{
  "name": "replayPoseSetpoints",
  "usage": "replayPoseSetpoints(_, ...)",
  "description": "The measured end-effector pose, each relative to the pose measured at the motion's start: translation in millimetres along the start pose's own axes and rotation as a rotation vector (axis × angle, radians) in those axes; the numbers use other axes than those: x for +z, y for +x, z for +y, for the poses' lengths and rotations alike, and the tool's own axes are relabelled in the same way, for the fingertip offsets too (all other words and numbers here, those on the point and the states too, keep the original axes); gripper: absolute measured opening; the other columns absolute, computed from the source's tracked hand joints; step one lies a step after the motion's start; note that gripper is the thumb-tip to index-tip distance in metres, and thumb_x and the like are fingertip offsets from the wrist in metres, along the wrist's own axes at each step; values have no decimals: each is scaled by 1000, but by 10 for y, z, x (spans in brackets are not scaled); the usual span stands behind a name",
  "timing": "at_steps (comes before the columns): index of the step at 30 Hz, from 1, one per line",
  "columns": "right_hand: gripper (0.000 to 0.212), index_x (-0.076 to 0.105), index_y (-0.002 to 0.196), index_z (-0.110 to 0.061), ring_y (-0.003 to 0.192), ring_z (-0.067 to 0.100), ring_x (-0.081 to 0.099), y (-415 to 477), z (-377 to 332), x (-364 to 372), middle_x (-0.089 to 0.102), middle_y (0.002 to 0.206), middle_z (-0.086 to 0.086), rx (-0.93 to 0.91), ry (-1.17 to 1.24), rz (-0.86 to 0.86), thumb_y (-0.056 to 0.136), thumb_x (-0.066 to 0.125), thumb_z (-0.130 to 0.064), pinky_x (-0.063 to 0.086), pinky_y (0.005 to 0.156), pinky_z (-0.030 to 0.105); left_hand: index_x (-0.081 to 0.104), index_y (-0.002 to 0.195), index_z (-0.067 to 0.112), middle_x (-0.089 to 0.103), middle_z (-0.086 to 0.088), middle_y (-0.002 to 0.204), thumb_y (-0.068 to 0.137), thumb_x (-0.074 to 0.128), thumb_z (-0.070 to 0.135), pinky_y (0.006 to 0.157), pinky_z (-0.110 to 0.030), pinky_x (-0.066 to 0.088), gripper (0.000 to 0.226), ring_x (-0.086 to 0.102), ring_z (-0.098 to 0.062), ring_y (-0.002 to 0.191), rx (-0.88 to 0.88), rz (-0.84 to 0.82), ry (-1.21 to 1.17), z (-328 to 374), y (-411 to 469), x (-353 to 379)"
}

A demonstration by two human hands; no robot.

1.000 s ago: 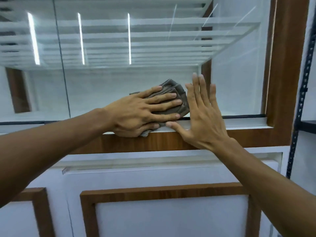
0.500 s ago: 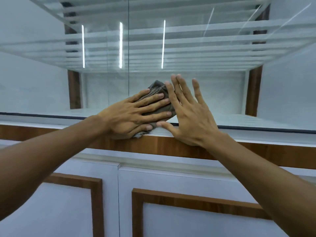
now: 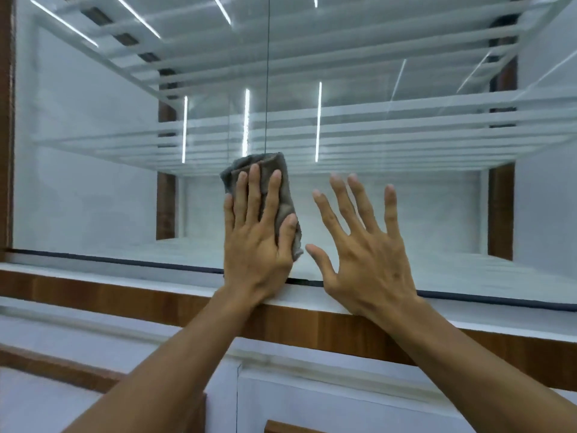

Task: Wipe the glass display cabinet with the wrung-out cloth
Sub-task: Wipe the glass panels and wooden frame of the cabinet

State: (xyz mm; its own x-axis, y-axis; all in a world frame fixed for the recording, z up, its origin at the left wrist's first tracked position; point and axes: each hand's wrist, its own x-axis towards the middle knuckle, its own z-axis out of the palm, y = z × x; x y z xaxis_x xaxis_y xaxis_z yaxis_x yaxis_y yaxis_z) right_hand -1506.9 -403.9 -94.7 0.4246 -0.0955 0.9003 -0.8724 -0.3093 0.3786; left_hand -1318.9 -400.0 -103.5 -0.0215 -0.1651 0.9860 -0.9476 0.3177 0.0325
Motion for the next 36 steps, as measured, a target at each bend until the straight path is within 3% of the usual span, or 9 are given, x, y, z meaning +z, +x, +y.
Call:
replayPoseSetpoints(2,68,20,164,-21,160,30,1,88,96,-23,4,172,13,23,12,35,104,34,-50,2,125,65,7,166,17,-8,-9,174,106,29,46,129,-52,-6,70,-10,-26,161,-47,-10,-56,226,-97,69)
replayPoseSetpoints(5,65,24,163,-22,160,30,2,449,341,-105,6,172,14,34,7,66,103,34,-47,3,125,64,14,166,19,-2,-6,175,105,32,49,128,-54,0,70,-4,-27,161,83,-28,-7,221,46,53)
replayPoseSetpoints(10,65,25,162,-25,160,27,1,1345,814,-309,6,172,13,28,-11,80,103,33,-50,1,126,62,15,166,25,0,-3,175,104,33,49,128,-49,-1,69,-4,-24,161,2,45,-35,293,1195,-57)
replayPoseSetpoints(14,65,20,163,-26,160,26,-2,2167,1419,-573,2,172,13,96,-25,79,104,31,-49,-3,126,59,15,166,23,2,-5,175,104,34,47,128,-51,0,70,-2,-25,161,56,54,-14,590,2046,-60)
replayPoseSetpoints(22,60,21,163,-28,160,26,2,3029,2521,-1105,5,173,10,151,-83,72,107,29,-44,6,125,64,14,166,20,1,-9,175,104,34,46,129,-54,2,70,-4,-26,161,104,30,10,1419,3683,-75)
replayPoseSetpoints(28,57,28,162,-23,160,28,6,3273,3400,-1571,12,171,13,170,-16,8,107,35,-37,12,126,62,22,165,16,7,-14,173,104,37,44,129,-56,4,69,2,-31,161,123,-5,-43,2166,4445,-63)
replayPoseSetpoints(31,53,32,160,-20,159,31,12,3247,3822,-1753,19,170,15,78,-30,-52,108,31,-31,15,125,64,26,163,12,8,-14,173,101,42,44,129,-57,3,72,4,-32,161,141,-15,-84,2547,4637,-18)
replayPoseSetpoints(36,54,39,157,-19,159,32,11,3222,4487,-2144,24,167,16,166,-125,-27,105,45,-35,7,127,60,29,163,15,11,-15,173,99,45,47,128,-59,8,73,7,-33,161,124,-5,-94,3009,4839,99)
